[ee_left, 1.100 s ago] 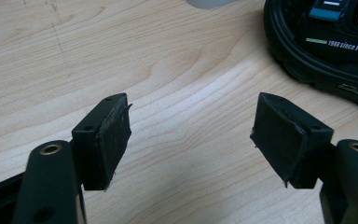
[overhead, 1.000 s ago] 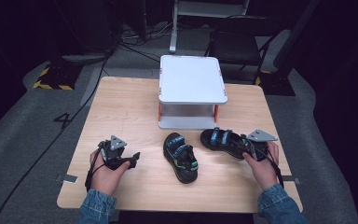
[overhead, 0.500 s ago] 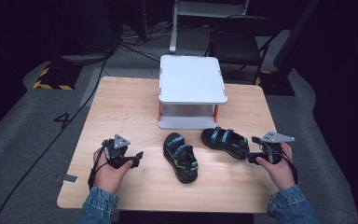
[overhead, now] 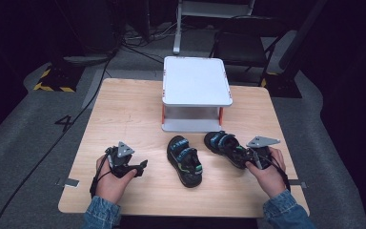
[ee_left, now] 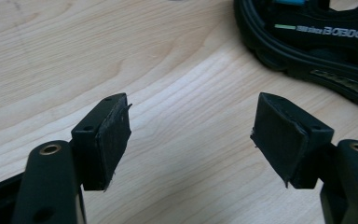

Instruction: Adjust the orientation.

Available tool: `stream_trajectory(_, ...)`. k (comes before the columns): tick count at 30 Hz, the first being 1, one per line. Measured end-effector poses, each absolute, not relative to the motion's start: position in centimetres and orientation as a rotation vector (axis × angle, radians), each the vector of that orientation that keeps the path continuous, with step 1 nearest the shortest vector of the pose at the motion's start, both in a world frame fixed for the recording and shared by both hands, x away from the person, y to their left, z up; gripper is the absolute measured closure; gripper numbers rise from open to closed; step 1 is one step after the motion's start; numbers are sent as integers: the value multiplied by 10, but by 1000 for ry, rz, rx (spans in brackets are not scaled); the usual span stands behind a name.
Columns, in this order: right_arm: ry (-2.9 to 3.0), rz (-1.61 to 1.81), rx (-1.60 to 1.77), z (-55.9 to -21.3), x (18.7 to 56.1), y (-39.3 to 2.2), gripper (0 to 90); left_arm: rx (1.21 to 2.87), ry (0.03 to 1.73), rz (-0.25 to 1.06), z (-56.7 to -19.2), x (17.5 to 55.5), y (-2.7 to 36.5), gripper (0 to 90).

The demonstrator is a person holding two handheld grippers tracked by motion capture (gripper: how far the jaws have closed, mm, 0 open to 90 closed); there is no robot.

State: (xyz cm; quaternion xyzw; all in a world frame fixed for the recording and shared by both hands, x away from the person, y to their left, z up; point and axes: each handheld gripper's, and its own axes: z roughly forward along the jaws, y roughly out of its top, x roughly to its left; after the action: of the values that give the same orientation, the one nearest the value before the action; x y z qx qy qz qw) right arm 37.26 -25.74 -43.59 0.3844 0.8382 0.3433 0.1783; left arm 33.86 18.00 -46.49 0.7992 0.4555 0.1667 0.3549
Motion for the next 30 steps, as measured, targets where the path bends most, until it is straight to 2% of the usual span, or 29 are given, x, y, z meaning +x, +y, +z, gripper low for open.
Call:
stream_trajectory(4, 2437, 1005, 1118, -436, 359, -237, 682, 2083, 1149, 417, -465, 341, 174, 278)
stream_trajectory(11, 2542, 1085, 1061, -447, 346, -223, 585, 2087, 1119, 398, -466, 348, 166, 277)
stream_trajectory(17, 2482, 1297, 1048, -432, 343, -243, 430, 2066, 1109, 355, -468, 355, 158, 279)
stream_trajectory(20, 2367, 1209, 990, -427, 346, -262, 460, 2084, 1086, 347, -469, 358, 151, 296)
stream_trajectory(24, 2255, 1074, 1185, -444, 360, -293, 459, 2116, 1046, 320, -475, 360, 135, 334)
stream_trajectory(26, 2220, 1033, 1279, -460, 369, -301, 397, 2127, 1050, 285, -478, 362, 129, 371)
stream_trajectory(30, 2216, 985, 1330, -483, 382, -301, 371, 2128, 1080, 247, -485, 363, 120, 397)
